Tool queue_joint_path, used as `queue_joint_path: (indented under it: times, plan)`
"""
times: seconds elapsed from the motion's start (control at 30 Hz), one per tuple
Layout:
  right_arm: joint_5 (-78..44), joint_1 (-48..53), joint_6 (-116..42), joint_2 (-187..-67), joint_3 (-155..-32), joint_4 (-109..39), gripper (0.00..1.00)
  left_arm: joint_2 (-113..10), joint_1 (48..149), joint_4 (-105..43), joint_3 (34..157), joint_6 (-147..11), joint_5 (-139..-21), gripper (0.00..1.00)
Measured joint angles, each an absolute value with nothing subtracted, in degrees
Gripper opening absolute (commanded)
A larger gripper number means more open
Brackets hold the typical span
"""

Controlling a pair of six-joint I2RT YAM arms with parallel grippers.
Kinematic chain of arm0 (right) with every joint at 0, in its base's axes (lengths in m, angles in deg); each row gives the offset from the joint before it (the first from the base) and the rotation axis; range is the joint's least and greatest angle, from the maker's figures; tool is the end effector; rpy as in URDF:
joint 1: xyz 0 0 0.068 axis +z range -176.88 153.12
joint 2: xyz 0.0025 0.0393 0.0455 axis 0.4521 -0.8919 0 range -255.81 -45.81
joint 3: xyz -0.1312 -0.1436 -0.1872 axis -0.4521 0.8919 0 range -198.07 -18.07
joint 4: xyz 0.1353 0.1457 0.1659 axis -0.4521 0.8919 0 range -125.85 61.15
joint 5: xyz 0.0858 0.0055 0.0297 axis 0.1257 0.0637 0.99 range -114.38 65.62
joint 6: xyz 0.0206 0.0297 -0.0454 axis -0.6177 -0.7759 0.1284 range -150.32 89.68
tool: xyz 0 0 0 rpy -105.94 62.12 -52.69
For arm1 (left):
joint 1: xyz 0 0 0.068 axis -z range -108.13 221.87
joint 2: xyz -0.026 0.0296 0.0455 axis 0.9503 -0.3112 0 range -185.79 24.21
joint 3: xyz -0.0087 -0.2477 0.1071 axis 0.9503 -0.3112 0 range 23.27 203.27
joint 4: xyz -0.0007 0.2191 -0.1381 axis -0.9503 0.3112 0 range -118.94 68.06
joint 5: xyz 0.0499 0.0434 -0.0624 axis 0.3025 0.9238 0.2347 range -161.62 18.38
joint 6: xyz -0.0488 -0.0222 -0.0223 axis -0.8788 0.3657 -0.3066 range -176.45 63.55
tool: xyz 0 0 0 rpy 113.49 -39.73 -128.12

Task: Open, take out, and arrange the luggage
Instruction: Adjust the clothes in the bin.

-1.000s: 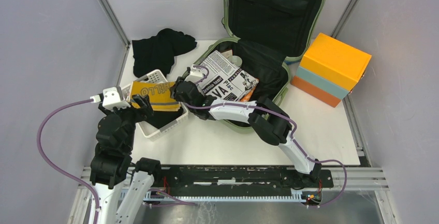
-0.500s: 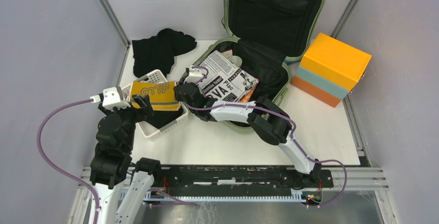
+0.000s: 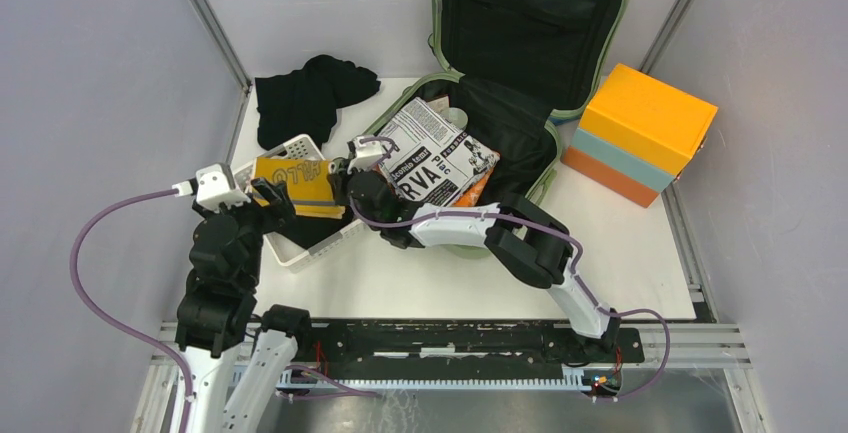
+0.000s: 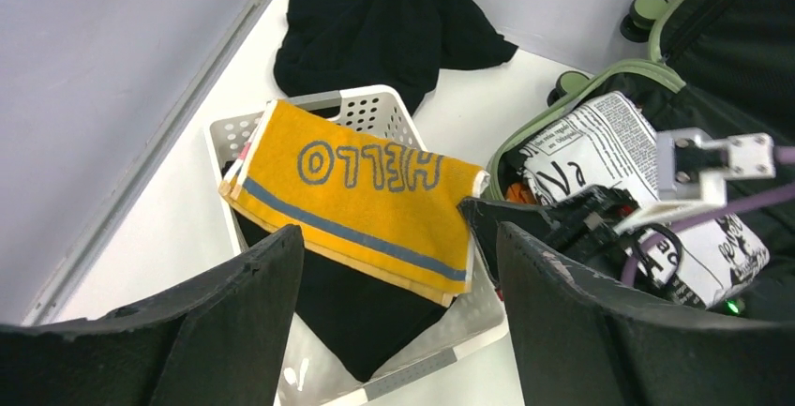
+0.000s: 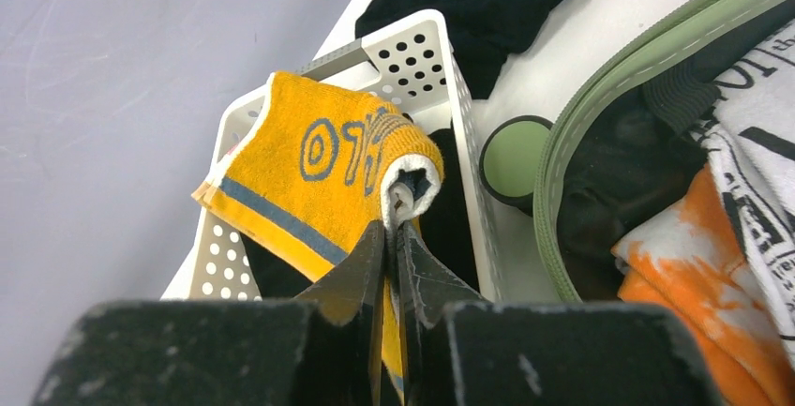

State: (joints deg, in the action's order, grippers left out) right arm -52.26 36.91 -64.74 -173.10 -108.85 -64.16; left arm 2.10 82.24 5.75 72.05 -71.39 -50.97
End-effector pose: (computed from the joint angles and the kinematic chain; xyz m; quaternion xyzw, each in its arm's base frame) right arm 0.2463 0.4565 0.2095 -0.0334 0.7496 0.3612 0.5537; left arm 0.0810 0.0001 0.3584 -0.1470 0.7374 -0.0093 0.6592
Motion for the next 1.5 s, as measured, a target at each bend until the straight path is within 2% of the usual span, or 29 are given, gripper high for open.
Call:
queue_joint_path:
  times: [0.17, 0.27, 0.3, 0.5, 0.7, 0.9, 1.1, 1.5]
  plan:
    - [-51.6, 36.93, -63.73, -170.72, -104.44, -66.87, 0.1, -2.47, 82.24, 6.1, 72.05, -76.55, -49.73, 0.84]
    - [-51.3, 36.91, -63.19, -170.17, -102.21, -68.27, 0.1, -7.71, 82.24, 6.02, 72.27, -80.14, -50.95, 0.98]
    - [-51.19, 36.91, -62.97, -170.15, -101.68, -68.58, 0.1, -10.14, 82.24, 5.99, 72.46, -81.53, -51.45, 1.0]
    - [-50.66, 36.86, -61.68, -170.15, -100.7, -70.59, 0.1, -27.12, 81.93, 8.88, 78.58, -93.27, -52.26, 1.0]
    - [-50.18, 36.86, -61.44, -169.75, -97.62, -73.69, 0.1, -35.45, 76.34, 11.28, 82.28, -102.45, -54.47, 1.0]
    - [-49.85, 36.86, -60.87, -169.73, -96.2, -75.9, 0.11, -43.69, 64.77, 11.24, 82.28, -108.31, -62.86, 1.0]
    - [-48.98, 36.86, -58.95, -169.73, -94.75, -78.87, 0.11, -56.78, 63.2, 11.09, 83.52, -109.16, -74.18, 1.0]
    - [-44.87, 36.86, -54.49, -169.73, -92.77, -83.07, 0.1, -61.04, 62.92, 10.74, 87.46, -109.29, -81.09, 1.0]
